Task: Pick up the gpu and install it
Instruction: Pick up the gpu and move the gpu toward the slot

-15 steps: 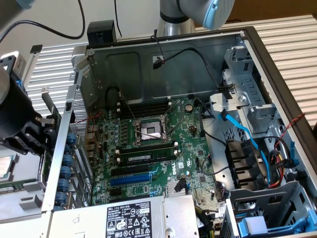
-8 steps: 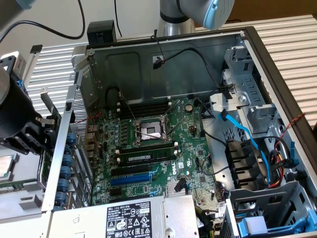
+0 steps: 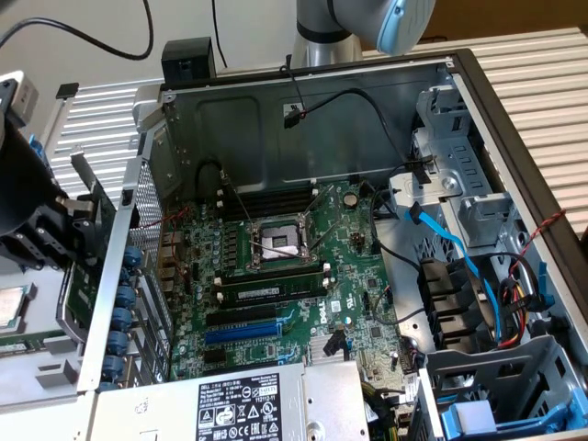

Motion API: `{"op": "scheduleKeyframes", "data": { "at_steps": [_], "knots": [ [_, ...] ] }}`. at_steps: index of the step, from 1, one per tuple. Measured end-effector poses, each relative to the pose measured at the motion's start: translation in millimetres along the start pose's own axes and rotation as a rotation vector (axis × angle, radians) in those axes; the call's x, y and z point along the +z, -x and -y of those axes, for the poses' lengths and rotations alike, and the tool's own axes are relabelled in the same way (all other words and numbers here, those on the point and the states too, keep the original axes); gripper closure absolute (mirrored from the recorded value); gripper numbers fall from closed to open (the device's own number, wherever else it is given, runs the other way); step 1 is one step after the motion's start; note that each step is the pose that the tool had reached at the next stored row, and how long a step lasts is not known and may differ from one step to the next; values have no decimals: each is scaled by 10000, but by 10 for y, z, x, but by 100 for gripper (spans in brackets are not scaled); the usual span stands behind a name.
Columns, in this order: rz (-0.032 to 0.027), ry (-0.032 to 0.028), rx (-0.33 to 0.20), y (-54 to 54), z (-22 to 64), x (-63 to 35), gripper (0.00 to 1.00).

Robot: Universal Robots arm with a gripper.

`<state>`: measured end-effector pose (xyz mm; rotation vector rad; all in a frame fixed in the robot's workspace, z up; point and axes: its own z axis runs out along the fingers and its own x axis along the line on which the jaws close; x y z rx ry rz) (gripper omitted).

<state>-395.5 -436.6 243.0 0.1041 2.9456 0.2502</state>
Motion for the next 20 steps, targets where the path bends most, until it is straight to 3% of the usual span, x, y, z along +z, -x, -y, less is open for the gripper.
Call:
{"op": "scheduleKeyframes", "data": {
  "at_steps": [12,17,20],
  "knots": [
    [-3,17,3,50,-21,-478,71],
    [-16,70,18,58,17,-530,71],
    [-150,-121,13,57,19,-525,71]
  ]
}}
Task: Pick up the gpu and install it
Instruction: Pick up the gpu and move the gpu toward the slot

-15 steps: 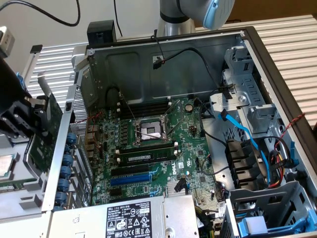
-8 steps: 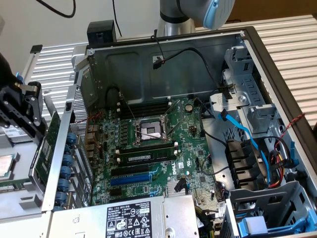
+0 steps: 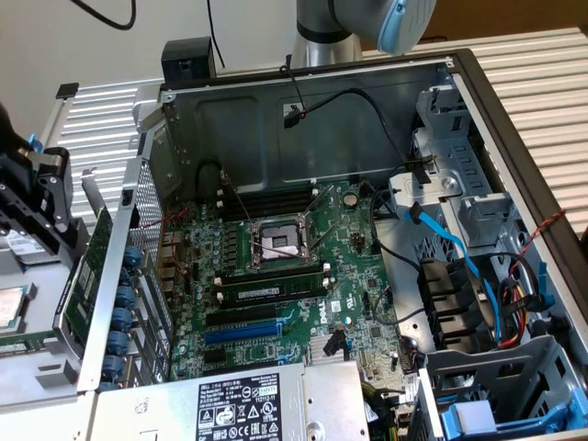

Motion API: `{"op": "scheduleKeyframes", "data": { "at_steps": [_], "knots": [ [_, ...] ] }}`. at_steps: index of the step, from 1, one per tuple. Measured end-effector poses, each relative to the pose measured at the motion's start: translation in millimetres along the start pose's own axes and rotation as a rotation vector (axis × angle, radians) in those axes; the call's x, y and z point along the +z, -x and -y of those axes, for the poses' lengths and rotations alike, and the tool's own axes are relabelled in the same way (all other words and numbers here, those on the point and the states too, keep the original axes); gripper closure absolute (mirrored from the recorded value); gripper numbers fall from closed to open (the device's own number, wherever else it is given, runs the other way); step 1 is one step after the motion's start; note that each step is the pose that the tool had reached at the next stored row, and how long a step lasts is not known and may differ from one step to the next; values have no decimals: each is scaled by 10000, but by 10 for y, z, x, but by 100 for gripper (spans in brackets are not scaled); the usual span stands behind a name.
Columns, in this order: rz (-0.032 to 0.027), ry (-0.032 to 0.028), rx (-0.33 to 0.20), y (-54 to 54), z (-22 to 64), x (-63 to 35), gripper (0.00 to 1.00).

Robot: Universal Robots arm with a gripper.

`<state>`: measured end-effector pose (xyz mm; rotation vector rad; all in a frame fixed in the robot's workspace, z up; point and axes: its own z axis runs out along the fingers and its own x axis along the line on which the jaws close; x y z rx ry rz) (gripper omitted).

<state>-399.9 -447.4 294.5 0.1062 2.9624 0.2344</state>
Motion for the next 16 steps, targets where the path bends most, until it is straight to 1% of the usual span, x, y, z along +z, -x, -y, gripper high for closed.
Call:
{"op": "scheduleKeyframes", "data": {
  "at_steps": [2,4,5,8,9,10,12,13,14,15,16],
  "knots": [
    [-104,-159,-9,1,0,2,71],
    [-197,-337,-24,8,0,5,71],
    [-216,-483,-41,11,-1,6,71],
    [-273,-1027,-118,13,-7,7,71],
    [-271,-1188,-143,13,-8,7,71],
    [-270,-1229,-149,13,-7,7,71],
    [-272,-1233,-150,13,-8,8,71],
    [-290,-1280,-155,13,-10,3,71],
    [-311,-1404,-170,14,-11,0,71],
    [-321,-1588,-198,14,-13,-1,71],
    [-317,-1750,-222,15,-18,-3,71]
  ]
}}
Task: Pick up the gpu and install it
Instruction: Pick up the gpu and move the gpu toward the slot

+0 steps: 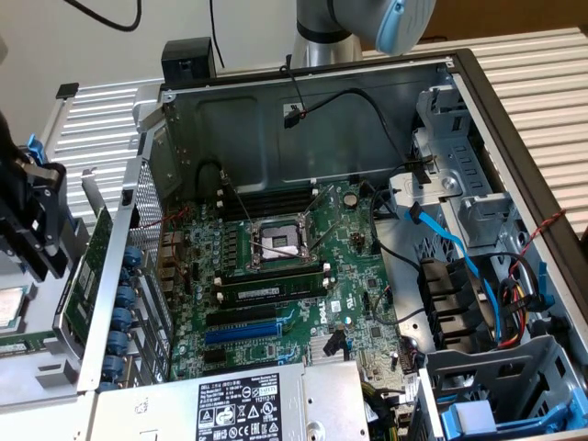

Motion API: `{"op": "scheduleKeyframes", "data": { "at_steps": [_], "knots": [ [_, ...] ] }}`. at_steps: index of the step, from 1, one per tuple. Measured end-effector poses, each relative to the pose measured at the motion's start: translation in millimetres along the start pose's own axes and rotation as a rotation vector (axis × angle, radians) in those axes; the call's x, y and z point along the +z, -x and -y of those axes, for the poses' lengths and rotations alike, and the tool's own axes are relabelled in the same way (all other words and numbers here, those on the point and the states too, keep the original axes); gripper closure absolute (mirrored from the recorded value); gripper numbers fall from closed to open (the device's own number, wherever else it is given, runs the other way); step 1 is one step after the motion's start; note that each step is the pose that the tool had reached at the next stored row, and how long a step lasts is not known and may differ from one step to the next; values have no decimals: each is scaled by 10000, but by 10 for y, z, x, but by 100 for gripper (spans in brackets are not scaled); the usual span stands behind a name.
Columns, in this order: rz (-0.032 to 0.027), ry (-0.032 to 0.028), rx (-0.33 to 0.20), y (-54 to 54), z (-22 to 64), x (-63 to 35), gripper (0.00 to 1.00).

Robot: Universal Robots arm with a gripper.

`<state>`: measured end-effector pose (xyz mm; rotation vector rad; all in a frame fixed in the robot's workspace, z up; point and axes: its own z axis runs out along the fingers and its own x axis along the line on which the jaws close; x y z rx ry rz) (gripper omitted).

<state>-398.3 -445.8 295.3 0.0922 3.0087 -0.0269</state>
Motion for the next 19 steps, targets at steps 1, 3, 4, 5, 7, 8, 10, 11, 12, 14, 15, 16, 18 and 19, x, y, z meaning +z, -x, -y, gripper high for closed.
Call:
{"op": "scheduleKeyframes", "data": {
  "at_steps": [1,3,4,5,7,8,10,11,12,14,15,16,18,19],
  "knots": [
    [9,-154,-22,4,-6,-6,71],
    [26,-426,-57,18,-20,-23,71],
    [35,-567,-75,25,-26,-29,71],
    [45,-741,-98,32,-32,-32,71],
    [66,-1066,-142,46,-48,-35,71],
    [74,-1203,-159,51,-65,-35,71],
    [82,-1306,-172,59,-131,-34,71],
    [82,-1317,-174,62,-162,-34,71],
    [83,-1339,-178,63,-200,-35,71],
    [88,-1424,-188,60,-274,-36,71],
    [92,-1485,-196,58,-309,-36,71],
    [98,-1549,-204,56,-344,-36,71],
    [107,-1724,-228,52,-406,-35,71],
    [113,-1815,-239,50,-433,-33,71]
  ]
}}
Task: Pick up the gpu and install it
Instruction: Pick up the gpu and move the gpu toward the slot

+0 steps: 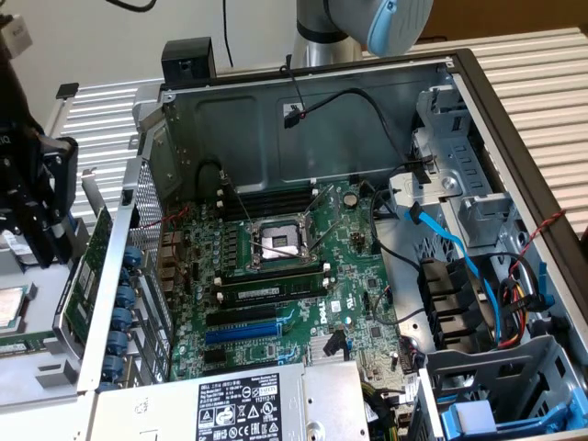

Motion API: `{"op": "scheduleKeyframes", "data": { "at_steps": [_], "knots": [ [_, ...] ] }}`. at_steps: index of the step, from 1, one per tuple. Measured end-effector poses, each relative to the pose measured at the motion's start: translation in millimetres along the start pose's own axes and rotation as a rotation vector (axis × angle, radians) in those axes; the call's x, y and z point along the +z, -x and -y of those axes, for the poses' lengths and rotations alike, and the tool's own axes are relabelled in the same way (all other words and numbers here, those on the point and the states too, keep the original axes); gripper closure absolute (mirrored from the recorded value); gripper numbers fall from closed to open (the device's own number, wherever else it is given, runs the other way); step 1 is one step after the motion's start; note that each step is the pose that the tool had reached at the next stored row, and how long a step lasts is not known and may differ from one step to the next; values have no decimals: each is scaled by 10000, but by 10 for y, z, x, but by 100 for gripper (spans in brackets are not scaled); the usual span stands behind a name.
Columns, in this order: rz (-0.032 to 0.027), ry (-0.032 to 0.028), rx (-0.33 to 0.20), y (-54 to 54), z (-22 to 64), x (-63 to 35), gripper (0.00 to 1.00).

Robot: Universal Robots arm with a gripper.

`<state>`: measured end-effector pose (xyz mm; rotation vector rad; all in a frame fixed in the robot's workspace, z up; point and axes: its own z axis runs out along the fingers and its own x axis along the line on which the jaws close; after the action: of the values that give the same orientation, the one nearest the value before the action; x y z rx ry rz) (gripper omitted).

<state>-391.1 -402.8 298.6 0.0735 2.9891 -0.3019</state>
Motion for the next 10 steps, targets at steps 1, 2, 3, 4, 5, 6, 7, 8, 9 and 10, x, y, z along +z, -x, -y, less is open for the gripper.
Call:
{"op": "scheduleKeyframes", "data": {
  "at_steps": [1,2,3,4,5,6,7,8,9,10],
  "knots": [
    [5,-86,-12,-1,-27,-3,71],
    [11,-162,-23,-3,-54,-6,69],
    [17,-227,-35,-4,-77,-7,63],
    [22,-284,-46,-5,-101,-10,63],
    [29,-341,-56,-6,-129,-13,57],
    [47,-398,-64,-7,-154,-17,57],
    [81,-452,-71,-9,-179,-18,51],
    [115,-508,-78,-10,-203,-19,51],
    [142,-569,-86,-12,-227,-20,51],
    [178,-617,-86,-19,-238,-21,51]
  ]
}}
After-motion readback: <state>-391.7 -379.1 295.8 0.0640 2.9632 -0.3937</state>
